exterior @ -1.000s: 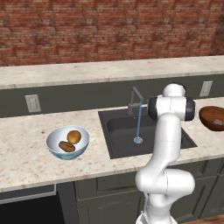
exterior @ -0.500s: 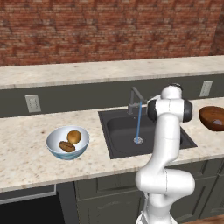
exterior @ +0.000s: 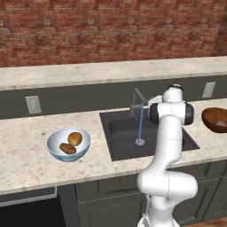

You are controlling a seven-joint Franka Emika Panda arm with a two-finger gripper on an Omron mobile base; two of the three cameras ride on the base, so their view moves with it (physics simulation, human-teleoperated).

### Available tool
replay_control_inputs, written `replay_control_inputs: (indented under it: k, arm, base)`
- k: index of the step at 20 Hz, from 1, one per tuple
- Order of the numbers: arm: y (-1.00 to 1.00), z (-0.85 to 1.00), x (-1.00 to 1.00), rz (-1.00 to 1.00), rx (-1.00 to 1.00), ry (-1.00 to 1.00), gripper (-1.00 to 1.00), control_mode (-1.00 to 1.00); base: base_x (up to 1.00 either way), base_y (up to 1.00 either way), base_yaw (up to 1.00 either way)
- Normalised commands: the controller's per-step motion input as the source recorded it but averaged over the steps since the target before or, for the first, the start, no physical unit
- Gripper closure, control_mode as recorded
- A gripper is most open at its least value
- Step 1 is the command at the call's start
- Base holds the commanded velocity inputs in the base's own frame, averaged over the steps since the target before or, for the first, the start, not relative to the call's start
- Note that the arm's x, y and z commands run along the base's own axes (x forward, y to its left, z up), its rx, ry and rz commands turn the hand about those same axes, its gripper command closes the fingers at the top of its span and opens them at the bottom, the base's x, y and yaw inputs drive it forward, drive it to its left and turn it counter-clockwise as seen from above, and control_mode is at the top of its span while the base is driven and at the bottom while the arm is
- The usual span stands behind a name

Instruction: Pick the potatos from the sink and place them in one bowl. Place the eggplant in the other bowl. Then turn off the sink faucet.

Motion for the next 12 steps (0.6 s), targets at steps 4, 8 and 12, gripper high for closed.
replay_control_inputs:
  k: [4, 8, 12]
  arm:
    - [0.00, -0.09, 0.24, 0.00, 0.02, 0.00, -1.00, -1.00]
    - [0.00, -0.18, 0.23, 0.00, 0.02, 0.00, -1.00, -1.00]
    - [0.00, -0.18, 0.14, 0.00, 0.02, 0.00, -1.00, -1.00]
  base:
    - [0.00, 0.00, 0.00]
    - [0.00, 0.00, 0.00]
    - [0.00, 0.00, 0.00]
